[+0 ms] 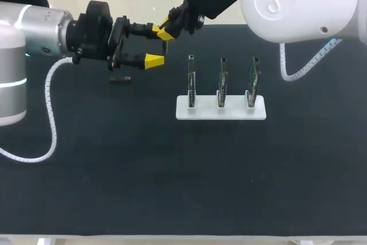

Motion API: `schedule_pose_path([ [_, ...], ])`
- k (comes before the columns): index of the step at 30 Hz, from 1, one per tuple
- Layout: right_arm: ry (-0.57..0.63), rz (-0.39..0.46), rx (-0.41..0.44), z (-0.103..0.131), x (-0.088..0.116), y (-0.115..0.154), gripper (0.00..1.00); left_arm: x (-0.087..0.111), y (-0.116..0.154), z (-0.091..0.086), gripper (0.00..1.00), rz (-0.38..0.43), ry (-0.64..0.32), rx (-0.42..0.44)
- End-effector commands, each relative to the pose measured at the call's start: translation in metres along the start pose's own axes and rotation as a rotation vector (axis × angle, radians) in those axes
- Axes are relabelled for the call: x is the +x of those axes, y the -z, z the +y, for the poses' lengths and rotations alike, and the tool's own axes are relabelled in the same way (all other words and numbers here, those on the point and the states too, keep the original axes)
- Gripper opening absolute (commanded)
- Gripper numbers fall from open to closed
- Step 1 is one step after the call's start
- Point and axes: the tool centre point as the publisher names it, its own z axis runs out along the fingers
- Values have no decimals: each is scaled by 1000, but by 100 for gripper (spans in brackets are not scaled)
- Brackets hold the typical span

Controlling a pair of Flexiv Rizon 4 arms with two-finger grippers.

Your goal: Pick up the optical module with the left hand, and insert it into the network port with the right hand.

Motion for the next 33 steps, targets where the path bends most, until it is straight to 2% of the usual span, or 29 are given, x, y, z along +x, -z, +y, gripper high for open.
schedule_pose_path([
  [1,-1,1,0,0,-1,-1,0,0,0,1,100,1,0,0],
  [10,-10,8,-12,-4,4,4,0,0,0,1,100,1,0,0],
  [29,37,16,-69,-35,44,31,0,1,0,1,100,3,-4,-2],
  [33,51,12,-83,-42,51,35,0,2,3,4,100,70,-10,-35],
])
